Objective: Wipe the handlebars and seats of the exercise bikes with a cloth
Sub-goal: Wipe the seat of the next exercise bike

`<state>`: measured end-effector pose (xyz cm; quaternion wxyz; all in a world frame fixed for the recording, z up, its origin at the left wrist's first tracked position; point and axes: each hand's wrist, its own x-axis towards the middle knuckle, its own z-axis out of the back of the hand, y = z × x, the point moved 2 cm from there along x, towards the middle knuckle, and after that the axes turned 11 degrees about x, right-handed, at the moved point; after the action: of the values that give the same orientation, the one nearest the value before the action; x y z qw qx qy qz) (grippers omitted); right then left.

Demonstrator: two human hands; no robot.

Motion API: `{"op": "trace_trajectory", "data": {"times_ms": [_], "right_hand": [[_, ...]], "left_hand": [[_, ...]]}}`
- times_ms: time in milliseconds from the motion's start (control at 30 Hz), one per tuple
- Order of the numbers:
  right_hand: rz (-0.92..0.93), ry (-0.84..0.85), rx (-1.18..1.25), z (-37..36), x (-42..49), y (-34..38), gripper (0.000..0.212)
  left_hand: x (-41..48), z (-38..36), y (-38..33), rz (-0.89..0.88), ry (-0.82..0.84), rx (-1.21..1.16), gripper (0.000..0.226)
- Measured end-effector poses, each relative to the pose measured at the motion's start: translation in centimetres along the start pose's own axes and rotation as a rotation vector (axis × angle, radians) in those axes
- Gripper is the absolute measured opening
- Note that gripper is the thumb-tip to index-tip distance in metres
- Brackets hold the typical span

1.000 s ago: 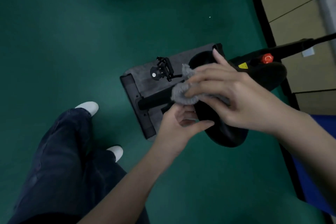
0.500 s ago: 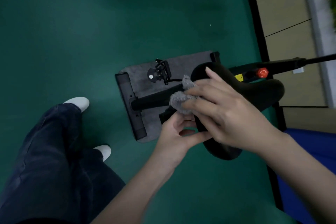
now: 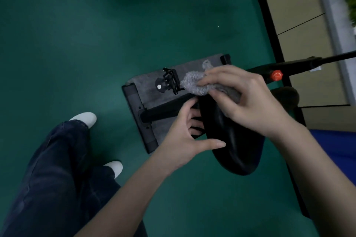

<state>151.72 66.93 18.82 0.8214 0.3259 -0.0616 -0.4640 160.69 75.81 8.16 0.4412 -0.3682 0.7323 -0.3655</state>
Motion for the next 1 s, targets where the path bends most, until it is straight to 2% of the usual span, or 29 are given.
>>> {"op": "trace_trajectory", "data": {"times_ms": [67, 233, 300, 367, 467, 733, 1000], "right_hand": [[-0.062, -0.028, -0.003, 0.7, 1.1, -1.0, 0.022], [-0.463, -0.151, 0.009, 2.5, 1.0, -5.1, 0.022], [-0.454, -0.268, 0.009, 2.3, -1.0, -4.9, 0.022], [-0.348, -0.395, 0.004, 1.5, -2.8, -3.6, 0.022], [-0.262, -0.475, 0.005, 0.1, -3.9, -2.6, 0.023], [-0.514, -0.682, -0.058, -0.9, -5.8, -1.0, 0.024], [-0.82, -1.115, 0.158, -2.6, -9.2, 3.9, 0.024]], "left_hand": [[0.0, 0.3, -0.1, 0.003, 0.002, 0.077, 0.107], [0.2, 1.0, -0.7, -0.012, 0.004, 0.244, 0.102], [0.3, 1.3, -0.9, -0.015, 0.014, 0.294, 0.1], [0.5, 1.4, -1.2, -0.014, 0.023, 0.339, 0.1], [0.7, 1.7, -1.6, -0.019, 0.034, 0.443, 0.103], [1.3, 4.0, -3.4, -0.004, 0.198, 0.761, 0.103], [3.3, 6.1, -10.2, -0.119, 0.273, 1.153, 0.053]]}}
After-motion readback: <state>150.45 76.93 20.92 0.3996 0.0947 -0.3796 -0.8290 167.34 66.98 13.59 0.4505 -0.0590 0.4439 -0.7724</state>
